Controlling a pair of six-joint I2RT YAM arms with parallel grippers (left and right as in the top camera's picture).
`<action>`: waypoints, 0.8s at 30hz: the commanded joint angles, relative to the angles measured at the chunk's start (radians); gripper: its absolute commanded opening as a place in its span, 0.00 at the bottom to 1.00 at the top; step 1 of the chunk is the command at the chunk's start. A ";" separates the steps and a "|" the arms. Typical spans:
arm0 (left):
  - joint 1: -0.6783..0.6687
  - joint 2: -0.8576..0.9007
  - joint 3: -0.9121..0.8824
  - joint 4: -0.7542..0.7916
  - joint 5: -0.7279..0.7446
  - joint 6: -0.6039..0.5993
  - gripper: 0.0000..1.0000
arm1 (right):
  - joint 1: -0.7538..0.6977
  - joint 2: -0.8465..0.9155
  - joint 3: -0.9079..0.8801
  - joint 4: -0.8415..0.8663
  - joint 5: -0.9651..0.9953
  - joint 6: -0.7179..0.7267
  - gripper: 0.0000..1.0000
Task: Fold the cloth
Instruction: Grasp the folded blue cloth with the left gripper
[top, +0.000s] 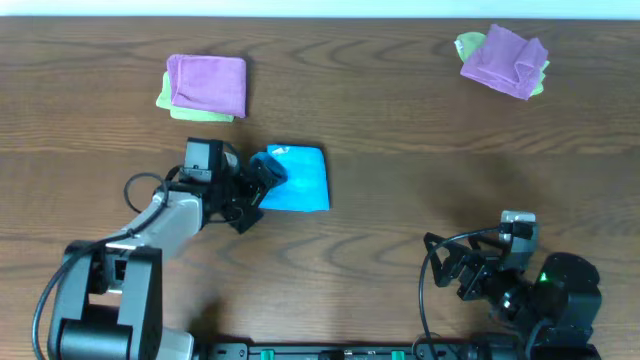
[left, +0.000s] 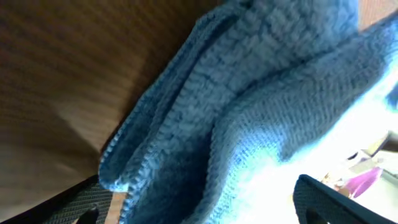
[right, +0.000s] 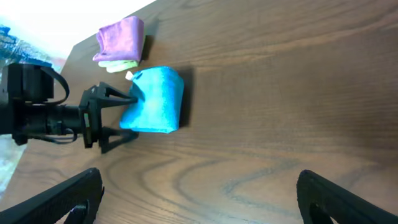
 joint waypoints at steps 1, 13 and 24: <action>-0.015 -0.011 -0.022 0.019 -0.038 -0.070 0.89 | 0.003 -0.005 -0.004 -0.002 -0.014 0.010 0.99; -0.147 0.005 -0.023 0.109 -0.248 -0.068 0.49 | 0.003 -0.005 -0.004 -0.002 -0.014 0.010 0.99; -0.171 0.045 -0.010 0.233 -0.278 0.117 0.06 | 0.003 -0.005 -0.004 -0.002 -0.014 0.010 0.99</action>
